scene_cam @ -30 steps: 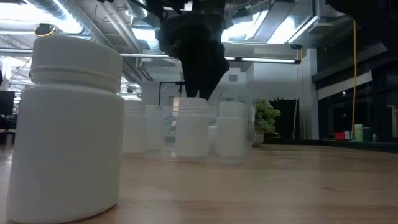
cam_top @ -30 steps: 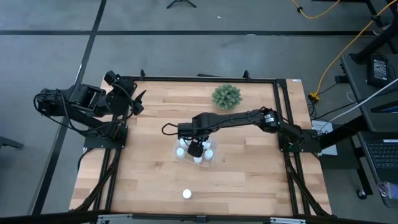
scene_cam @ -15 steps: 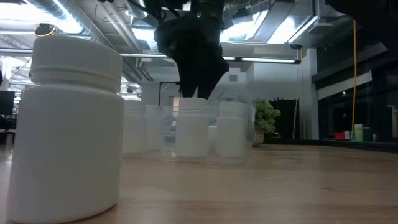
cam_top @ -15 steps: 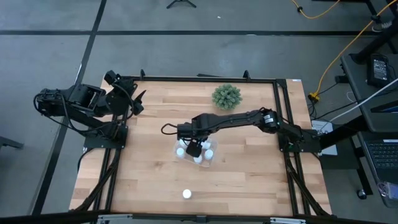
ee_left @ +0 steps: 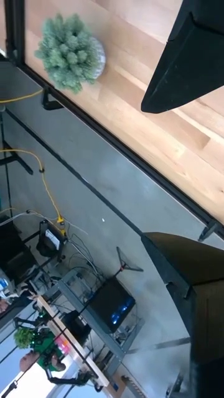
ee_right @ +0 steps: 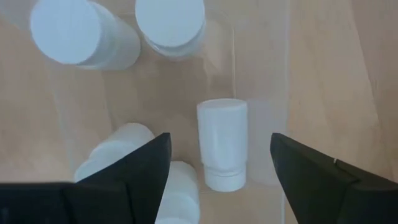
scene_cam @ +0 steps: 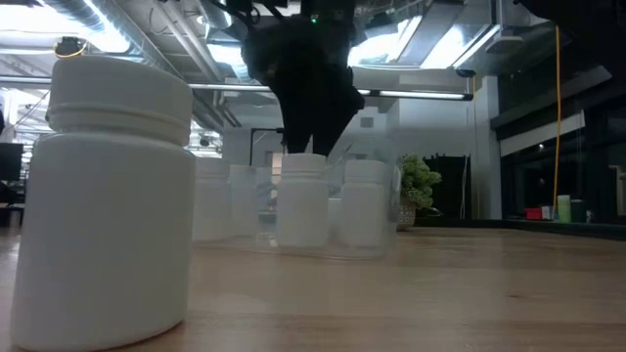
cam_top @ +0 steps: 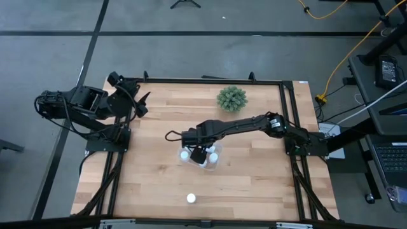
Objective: Pick and place pill bottles into a basket
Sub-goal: Adjust the white pill bottle in the transparent bin
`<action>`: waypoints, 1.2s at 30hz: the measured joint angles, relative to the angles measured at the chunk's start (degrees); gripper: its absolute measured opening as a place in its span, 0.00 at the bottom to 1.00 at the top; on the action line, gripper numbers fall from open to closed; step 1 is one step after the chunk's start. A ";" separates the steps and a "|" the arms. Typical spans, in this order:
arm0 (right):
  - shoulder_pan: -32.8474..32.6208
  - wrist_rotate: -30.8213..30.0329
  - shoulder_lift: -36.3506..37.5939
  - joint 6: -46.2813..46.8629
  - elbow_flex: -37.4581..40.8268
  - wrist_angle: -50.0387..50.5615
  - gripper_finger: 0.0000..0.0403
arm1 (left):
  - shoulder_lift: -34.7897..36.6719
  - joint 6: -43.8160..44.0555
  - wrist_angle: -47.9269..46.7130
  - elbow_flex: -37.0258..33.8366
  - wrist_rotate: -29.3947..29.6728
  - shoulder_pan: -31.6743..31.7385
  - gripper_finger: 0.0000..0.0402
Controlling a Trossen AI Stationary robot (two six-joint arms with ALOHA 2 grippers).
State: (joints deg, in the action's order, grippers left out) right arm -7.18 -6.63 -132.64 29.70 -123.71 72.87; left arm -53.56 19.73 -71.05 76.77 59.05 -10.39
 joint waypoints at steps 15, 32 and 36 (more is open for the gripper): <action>-0.02 0.69 -0.07 1.15 12.13 -4.29 0.68 | 0.00 -8.09 8.16 0.00 -0.37 0.00 0.80; -0.02 2.75 -0.02 0.02 13.50 -7.17 0.41 | -0.01 -10.01 10.47 0.00 -0.48 0.00 0.80; 0.00 2.76 0.00 -0.16 13.42 -7.39 0.39 | -0.01 -10.01 10.48 0.00 -0.48 0.00 0.80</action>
State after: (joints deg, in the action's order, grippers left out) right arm -7.18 -3.88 -132.64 29.54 -110.29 65.48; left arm -53.57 9.72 -60.57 76.77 58.57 -10.39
